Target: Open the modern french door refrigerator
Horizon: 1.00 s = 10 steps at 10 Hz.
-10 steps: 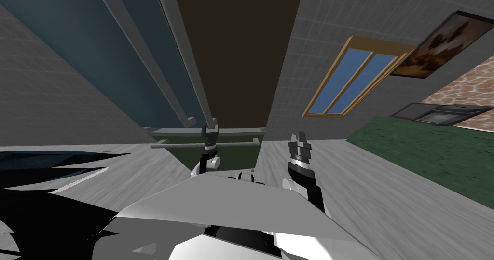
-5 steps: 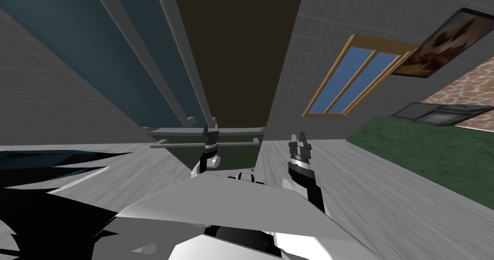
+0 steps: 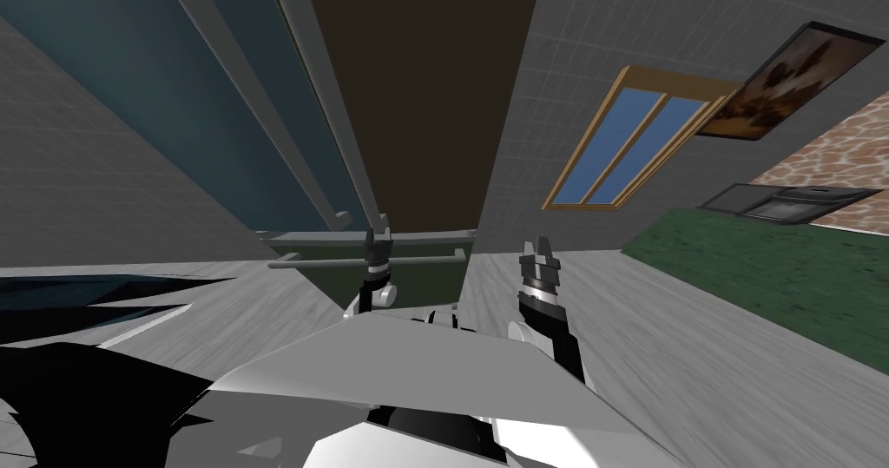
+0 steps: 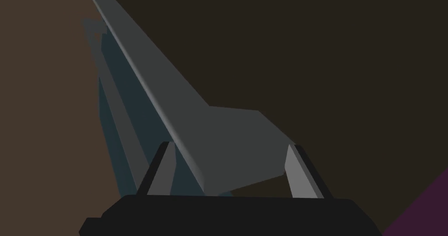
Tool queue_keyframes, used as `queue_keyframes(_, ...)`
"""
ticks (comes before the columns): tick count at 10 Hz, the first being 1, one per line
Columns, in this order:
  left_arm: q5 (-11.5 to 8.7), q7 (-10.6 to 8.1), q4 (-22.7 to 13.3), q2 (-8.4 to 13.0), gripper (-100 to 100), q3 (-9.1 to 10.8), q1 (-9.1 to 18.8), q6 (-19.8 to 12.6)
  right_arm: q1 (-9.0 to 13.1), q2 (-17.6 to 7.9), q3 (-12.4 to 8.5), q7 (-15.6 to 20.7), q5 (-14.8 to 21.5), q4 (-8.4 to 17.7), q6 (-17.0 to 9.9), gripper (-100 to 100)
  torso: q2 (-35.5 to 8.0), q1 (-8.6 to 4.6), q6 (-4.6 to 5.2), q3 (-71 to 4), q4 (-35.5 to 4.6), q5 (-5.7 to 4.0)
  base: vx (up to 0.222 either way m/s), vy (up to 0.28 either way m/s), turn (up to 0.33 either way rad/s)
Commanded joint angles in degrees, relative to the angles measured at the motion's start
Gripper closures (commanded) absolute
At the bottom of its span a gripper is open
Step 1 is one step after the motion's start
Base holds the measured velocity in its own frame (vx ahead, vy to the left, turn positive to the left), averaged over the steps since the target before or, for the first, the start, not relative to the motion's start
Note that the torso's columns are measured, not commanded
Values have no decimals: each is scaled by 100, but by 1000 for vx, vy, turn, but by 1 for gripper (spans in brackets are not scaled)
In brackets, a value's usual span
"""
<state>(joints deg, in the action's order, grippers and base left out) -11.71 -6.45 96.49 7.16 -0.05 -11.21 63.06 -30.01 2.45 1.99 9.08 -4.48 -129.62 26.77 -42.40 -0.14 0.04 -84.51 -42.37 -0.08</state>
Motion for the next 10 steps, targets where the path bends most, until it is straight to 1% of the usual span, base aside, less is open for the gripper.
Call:
queue_keyframes(1, -37, 183, 71, -108, 100, 129, -12, -99, 0, 0, 0, 0, 0, 0, 0, 0, 8, 10, 0, -7, 0, 1, -68, -154, 168)
queue_keyframes(3, -77, 365, 157, -216, 100, 260, -11, -217, 0, 2, 2, 0, 0, 0, 0, 0, -35, -42, -8, 20, -15, -16, -103, -241, 209)
queue_keyframes(6, -136, 638, 286, -378, 100, 457, -10, -394, 0, 2, 2, 0, 0, 0, 0, 0, -11, -45, 15, -4, -28, -38, -70, -227, 162)
queue_keyframes(9, -196, 912, 415, -539, 100, 655, -9, -570, 0, 2, 1, 0, 0, 0, 0, 0, -29, -46, 3, 4, -41, -46, -106, -200, 130)
queue_keyframes(10, -197, 841, 339, -512, 100, 615, -62, -582, 0, 2, 2, 0, 0, 0, 0, 0, -38, -45, 0, 10, -42, -44, -54, -96, 52)
